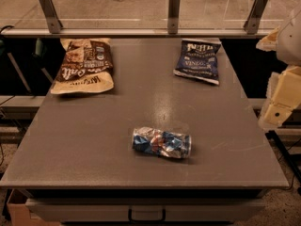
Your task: Move brown chip bag near blue chip bag
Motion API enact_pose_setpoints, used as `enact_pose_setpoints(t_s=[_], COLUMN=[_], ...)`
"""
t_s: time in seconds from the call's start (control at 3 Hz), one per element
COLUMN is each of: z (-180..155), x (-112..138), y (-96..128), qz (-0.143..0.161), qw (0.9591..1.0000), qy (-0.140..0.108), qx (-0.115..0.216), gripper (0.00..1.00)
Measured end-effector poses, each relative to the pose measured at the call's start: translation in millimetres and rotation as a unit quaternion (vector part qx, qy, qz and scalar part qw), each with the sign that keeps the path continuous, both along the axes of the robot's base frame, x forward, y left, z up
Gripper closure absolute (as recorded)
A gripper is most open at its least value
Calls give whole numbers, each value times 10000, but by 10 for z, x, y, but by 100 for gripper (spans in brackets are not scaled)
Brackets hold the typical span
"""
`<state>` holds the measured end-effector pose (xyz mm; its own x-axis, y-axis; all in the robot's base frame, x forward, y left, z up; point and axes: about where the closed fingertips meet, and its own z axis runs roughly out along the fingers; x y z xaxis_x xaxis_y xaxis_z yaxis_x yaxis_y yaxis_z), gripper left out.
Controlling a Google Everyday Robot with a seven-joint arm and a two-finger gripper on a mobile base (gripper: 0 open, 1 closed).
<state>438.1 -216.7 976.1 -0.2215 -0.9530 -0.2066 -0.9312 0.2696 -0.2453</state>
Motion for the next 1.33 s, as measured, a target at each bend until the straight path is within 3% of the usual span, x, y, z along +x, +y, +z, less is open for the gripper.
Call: enact_pose_setpoints(t_s=[0.33, 0.67, 1.0, 1.33], z=[0, -16, -90, -109], x=[2, 150, 650, 1226], y=[1, 81, 531, 1149], qz=[2, 228, 782, 1258], qw=[10000, 9996, 9945, 9844], qy=[-2, -112, -334, -561], qx=[2, 150, 612, 1098], gripper=[0, 0, 0, 0])
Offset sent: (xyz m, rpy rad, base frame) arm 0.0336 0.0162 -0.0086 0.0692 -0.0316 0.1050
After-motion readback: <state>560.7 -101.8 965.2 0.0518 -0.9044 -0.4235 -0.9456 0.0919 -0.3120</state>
